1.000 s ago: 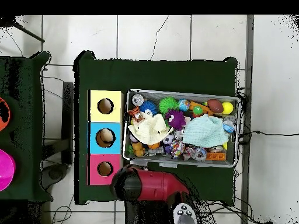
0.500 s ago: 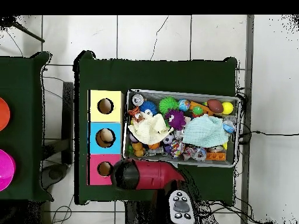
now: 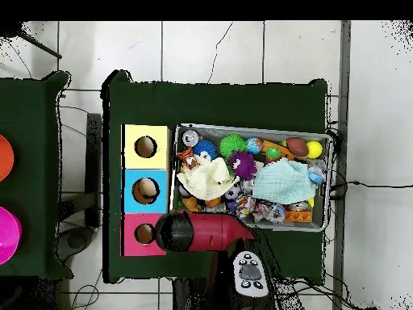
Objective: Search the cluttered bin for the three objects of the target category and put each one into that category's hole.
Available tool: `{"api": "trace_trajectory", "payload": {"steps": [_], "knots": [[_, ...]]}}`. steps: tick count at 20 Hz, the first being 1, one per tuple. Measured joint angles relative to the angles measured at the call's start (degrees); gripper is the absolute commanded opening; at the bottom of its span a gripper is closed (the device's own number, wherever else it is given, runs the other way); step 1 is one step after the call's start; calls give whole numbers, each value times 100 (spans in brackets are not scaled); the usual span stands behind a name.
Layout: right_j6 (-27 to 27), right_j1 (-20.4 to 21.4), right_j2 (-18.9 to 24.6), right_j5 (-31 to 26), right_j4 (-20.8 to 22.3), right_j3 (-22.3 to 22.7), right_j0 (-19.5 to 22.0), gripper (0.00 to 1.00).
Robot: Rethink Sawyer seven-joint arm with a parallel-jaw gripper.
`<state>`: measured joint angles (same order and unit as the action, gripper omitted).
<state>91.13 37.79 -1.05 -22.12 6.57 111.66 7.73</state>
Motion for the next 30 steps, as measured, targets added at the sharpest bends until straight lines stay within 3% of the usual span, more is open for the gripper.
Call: {"api": "trace_trajectory", "payload": {"steps": [10,30], "knots": [[0,-253,0,-219,-13,-500,-8,100],[0,-641,1,-1288,-42,-1725,-200,100]]}}
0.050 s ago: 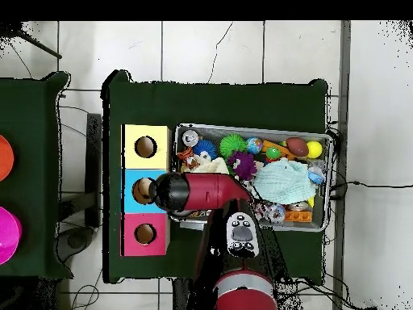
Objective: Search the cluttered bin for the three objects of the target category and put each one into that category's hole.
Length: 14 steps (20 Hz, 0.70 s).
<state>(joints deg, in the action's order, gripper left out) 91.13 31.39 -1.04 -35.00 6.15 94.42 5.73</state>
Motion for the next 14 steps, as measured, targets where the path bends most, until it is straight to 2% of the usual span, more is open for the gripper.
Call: {"api": "trace_trajectory", "payload": {"steps": [14], "knots": [[0,-133,0,-277,-13,-537,-23,100]]}}
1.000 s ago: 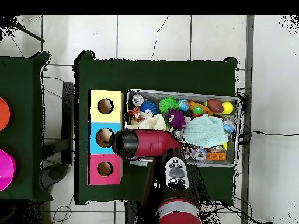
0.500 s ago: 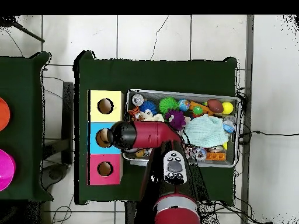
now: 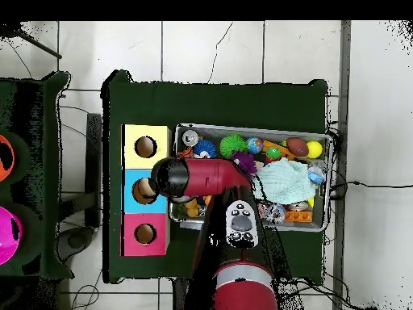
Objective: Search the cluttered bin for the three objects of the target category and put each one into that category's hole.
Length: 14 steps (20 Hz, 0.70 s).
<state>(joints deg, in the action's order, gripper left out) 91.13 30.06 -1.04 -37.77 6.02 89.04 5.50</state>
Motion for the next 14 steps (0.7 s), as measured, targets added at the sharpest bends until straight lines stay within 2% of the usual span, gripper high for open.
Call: {"api": "trace_trajectory", "payload": {"steps": [14], "knots": [[0,-252,2,-350,-2,-551,-62,100]]}}
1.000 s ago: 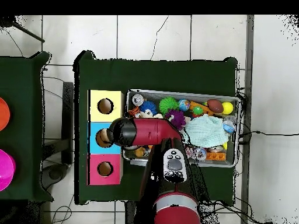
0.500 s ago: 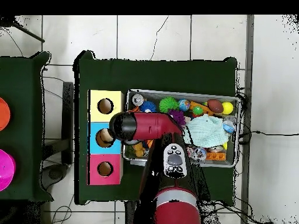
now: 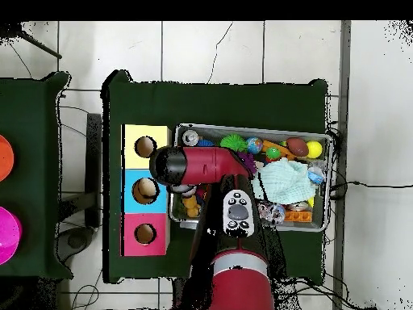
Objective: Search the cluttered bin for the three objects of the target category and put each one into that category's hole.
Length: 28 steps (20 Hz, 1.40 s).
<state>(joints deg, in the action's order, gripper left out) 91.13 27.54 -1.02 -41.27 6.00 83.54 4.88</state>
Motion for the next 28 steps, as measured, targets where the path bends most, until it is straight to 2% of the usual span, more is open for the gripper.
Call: {"api": "trace_trajectory", "payload": {"steps": [18,28], "knots": [[0,-68,0,0,3,-81,-23,100],[0,88,0,0,-7,216,213,100]]}}
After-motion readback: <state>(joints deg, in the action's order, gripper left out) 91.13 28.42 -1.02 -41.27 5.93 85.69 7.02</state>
